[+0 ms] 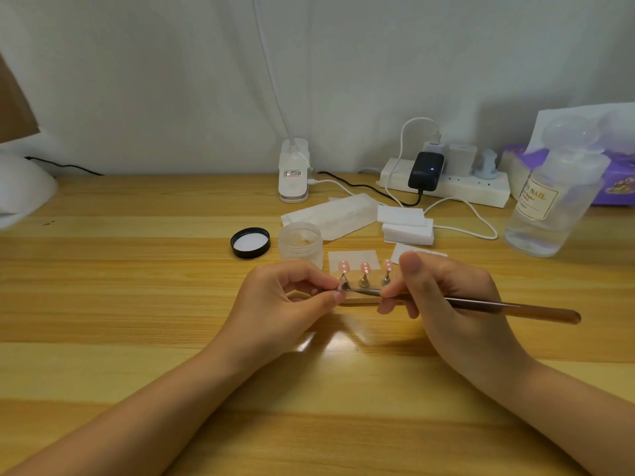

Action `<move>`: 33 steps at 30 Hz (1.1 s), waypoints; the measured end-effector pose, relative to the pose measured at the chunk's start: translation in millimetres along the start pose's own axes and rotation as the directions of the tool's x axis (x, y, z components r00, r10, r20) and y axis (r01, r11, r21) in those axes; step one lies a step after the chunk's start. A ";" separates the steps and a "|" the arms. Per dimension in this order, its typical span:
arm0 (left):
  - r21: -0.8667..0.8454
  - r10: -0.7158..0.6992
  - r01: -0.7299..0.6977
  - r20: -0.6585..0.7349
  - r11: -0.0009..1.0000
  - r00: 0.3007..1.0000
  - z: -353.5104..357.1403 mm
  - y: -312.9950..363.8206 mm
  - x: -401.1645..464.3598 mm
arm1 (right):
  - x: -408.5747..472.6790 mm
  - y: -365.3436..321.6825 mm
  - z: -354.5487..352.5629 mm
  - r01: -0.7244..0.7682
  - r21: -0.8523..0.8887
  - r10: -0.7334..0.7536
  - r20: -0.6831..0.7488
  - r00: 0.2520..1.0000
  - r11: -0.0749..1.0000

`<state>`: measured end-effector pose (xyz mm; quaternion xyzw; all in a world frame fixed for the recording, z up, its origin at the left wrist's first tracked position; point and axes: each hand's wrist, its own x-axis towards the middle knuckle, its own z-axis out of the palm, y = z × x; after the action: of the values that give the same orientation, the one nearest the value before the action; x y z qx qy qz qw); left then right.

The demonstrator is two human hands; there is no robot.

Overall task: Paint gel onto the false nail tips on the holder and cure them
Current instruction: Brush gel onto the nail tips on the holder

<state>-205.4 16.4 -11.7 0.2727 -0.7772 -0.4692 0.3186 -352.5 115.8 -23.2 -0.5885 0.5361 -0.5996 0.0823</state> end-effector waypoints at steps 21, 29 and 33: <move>-0.102 0.063 -0.058 0.042 0.993 0.997 0.1 -10.2 3.4 | 4.4 -6.5 -2.9 0.115 -0.132 -0.113 0.028 0.993 0.985; -0.021 0.092 -0.091 0.040 0.996 0.995 1.0 -11.5 3.3 | 1.6 -8.0 -4.4 0.047 -0.064 -0.044 0.053 0.998 0.997; 0.009 0.104 -0.104 0.033 0.994 0.994 1.5 -9.9 2.9 | 2.5 -6.6 -3.6 0.051 -0.104 -0.044 0.066 0.997 0.993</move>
<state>-207.2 11.0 -20.4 0.2258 -0.7980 -0.4520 0.3285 -352.6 118.7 -15.8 -0.6234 0.5500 -0.5531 0.0541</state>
